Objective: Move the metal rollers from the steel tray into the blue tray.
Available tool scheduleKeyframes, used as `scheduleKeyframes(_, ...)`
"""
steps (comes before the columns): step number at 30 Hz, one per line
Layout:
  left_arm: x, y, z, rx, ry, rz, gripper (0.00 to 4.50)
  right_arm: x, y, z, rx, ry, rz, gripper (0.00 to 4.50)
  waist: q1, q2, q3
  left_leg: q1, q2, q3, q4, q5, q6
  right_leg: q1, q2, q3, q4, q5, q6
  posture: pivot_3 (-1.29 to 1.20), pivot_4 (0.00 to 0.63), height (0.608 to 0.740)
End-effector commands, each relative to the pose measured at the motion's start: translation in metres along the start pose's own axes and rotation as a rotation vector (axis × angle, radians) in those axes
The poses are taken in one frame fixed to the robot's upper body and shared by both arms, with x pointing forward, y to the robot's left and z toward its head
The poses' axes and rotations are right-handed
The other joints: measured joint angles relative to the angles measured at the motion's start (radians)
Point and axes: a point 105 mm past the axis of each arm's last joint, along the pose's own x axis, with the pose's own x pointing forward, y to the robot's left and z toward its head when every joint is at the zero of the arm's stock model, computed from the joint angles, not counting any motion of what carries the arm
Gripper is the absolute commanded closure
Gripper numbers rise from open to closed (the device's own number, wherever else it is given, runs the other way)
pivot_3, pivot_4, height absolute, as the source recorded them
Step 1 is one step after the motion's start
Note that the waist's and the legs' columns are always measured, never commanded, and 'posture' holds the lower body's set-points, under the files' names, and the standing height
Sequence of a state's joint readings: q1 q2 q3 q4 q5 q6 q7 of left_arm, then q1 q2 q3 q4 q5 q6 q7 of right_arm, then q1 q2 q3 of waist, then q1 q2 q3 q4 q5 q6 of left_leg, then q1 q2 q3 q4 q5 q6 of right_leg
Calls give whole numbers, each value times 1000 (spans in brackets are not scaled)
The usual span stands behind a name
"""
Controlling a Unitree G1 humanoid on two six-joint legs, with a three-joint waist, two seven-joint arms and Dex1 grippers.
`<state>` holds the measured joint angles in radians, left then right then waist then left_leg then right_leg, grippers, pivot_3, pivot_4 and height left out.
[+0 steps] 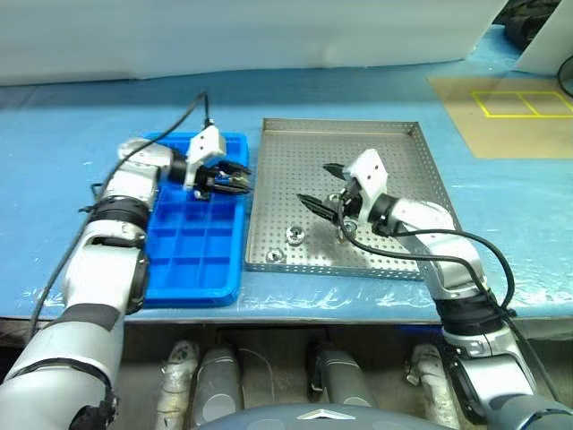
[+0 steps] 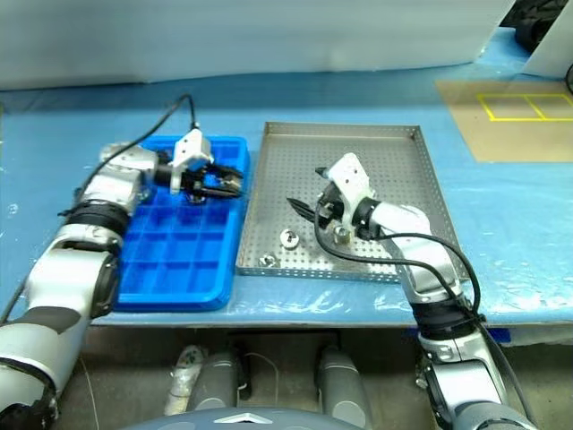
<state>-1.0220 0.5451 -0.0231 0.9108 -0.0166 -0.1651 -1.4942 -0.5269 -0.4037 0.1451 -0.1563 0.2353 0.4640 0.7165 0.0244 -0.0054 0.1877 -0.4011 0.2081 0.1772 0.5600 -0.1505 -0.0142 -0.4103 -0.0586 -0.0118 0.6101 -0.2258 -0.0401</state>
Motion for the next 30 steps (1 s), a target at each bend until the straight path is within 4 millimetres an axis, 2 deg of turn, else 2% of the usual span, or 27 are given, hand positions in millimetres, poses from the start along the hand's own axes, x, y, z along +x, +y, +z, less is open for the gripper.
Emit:
scheduleKeyframes(1, -35, 9, 19, 61, -34, 112, 2766, 21, 24, 30, -56, -102, 178, 0, 10, 0, 0, -1, 0, 0, 0, 0, -1, -1, 0, 0, 1, 0, 0, -39, 150, 740)
scheduleKeyframes(7, -79, -4, 4, -5, -1, 281, 2766, 55, 46, 57, -51, -198, 373, 0, 39, 0, 0, -6, 0, 0, 0, 3, -5, -11, -1, -1, 13, -3, -5, 77, 150, 740)
scheduleKeyframes(12, -108, -37, -30, -136, 67, 393, 2766, 83, 62, 54, -74, -193, 490, 0, 54, 0, 0, -7, 2, -1, -2, 7, -12, -12, 0, -6, 15, -4, -7, 165, 150, 740)
scheduleKeyframes(17, -112, -51, -41, -196, 82, 449, 2766, 85, 60, 48, -71, -188, 517, 0, 99, 0, 0, -11, 4, -4, -3, 9, -15, -13, 0, -13, 14, -5, -8, 208, 150, 740)
scheduleKeyframes(21, -105, -65, -52, -228, 95, 462, 2766, 84, 64, 44, -72, -173, 551, 0, 109, 0, 0, -11, 4, -5, -3, 9, -15, -13, 0, -12, 14, -5, -8, 223, 150, 740)
scheduleKeyframes(30, -105, -66, -61, -253, 146, 521, 2766, 81, 52, 37, -68, -148, 498, 0, 108, -1, 0, -10, 7, -6, -3, 10, -17, -12, 2, -13, 16, -6, -9, 217, 150, 740)
